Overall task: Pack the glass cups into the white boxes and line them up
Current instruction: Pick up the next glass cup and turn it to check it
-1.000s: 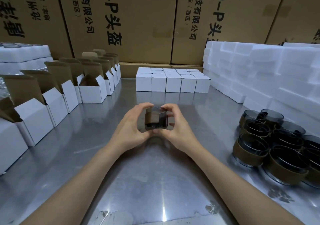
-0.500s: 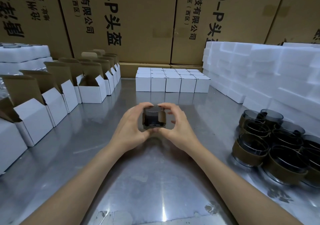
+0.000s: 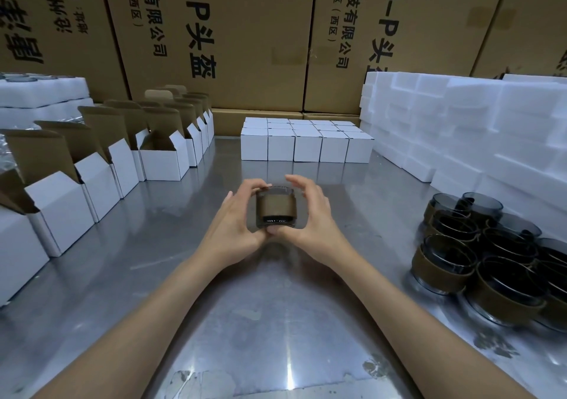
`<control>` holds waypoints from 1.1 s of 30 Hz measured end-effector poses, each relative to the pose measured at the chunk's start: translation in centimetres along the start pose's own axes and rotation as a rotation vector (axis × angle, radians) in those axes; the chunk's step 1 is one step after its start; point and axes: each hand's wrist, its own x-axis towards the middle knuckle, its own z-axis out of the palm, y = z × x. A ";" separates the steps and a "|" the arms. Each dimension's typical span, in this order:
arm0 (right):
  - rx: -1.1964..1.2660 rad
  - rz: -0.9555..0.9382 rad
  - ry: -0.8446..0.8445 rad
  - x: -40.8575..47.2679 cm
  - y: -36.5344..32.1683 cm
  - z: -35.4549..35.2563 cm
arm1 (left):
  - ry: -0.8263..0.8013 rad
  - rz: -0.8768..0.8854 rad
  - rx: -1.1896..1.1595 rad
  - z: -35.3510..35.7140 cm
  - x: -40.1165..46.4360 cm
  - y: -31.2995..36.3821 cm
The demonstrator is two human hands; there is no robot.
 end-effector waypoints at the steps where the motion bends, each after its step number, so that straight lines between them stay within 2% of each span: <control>1: 0.022 0.030 -0.017 0.0 0.0 0.0 | -0.013 -0.015 -0.021 0.1 -0.1 -0.1; 5: 0.030 0.042 -0.016 0.0 0.3 0.0 | -0.036 -0.012 -0.036 -0.1 -0.1 0.0; 9: -0.034 -0.029 0.058 0.1 0.0 0.1 | 0.029 0.087 0.088 -0.3 0.1 0.2; 12: 0.004 -0.019 -0.006 0.0 0.0 0.0 | 0.007 0.016 0.036 -0.3 -0.1 0.1; 16: 0.270 0.190 -0.163 0.0 -0.1 -0.1 | -0.027 -0.040 -0.007 -0.2 -0.2 -0.3; 19: 0.476 0.291 -0.161 0.1 -0.2 -0.2 | -0.030 -0.050 -0.033 0.0 -0.2 -0.2; 22: 0.402 0.223 -0.115 0.2 0.2 0.0 | -0.078 -0.040 0.000 0.0 -0.2 -0.3; 27: 0.223 0.172 -0.148 0.3 1.0 0.0 | -0.221 -0.035 0.085 0.0 -0.5 0.1; 33: 0.053 0.135 -0.171 0.4 1.4 0.4 | -0.363 -0.146 -0.001 0.0 -0.7 0.2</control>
